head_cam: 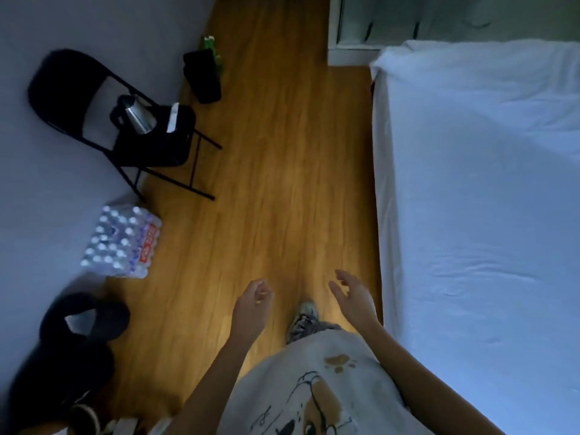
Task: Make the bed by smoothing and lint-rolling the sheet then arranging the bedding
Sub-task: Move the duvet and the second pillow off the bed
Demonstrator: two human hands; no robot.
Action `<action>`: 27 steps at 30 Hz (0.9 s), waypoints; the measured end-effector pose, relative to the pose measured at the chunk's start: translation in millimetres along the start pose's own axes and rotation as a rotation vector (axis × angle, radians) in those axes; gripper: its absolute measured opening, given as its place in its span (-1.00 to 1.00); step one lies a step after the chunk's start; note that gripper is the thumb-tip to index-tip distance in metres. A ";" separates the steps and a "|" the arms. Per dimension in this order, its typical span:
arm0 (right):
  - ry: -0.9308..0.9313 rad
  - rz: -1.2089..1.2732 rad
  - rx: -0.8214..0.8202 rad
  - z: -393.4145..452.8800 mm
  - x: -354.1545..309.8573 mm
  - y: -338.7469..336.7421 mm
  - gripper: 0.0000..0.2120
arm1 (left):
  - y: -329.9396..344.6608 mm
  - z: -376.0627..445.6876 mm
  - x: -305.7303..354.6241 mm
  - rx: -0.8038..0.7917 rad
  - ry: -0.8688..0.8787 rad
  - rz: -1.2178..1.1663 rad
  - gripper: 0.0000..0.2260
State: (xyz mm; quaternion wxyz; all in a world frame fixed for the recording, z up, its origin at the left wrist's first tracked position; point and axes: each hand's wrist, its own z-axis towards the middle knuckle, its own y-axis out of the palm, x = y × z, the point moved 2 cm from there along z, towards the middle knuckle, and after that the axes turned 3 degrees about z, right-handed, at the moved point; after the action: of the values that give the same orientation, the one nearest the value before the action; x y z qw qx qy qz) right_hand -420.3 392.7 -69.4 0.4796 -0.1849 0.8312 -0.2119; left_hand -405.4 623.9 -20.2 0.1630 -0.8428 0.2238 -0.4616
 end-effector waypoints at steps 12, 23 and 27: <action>-0.100 -0.050 0.002 246.5 -152.3 -28.6 -0.55 | -78.2 259.4 138.5 -0.019 0.082 0.013 -0.72; 0.117 0.042 0.226 495.8 -299.6 -77.1 -0.56 | -144.5 573.3 331.0 -0.281 0.270 0.210 -0.72; 0.161 0.083 0.253 563.1 -340.8 -99.6 -0.58 | -149.4 653.4 398.1 -0.396 0.304 0.299 -0.73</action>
State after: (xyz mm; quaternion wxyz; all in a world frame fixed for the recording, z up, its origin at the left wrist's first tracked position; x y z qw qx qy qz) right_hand 243.9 384.4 -25.2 0.4391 -0.0708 0.8407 -0.3089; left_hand 373.1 584.8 -7.8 0.0262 -0.7370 0.4530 -0.5009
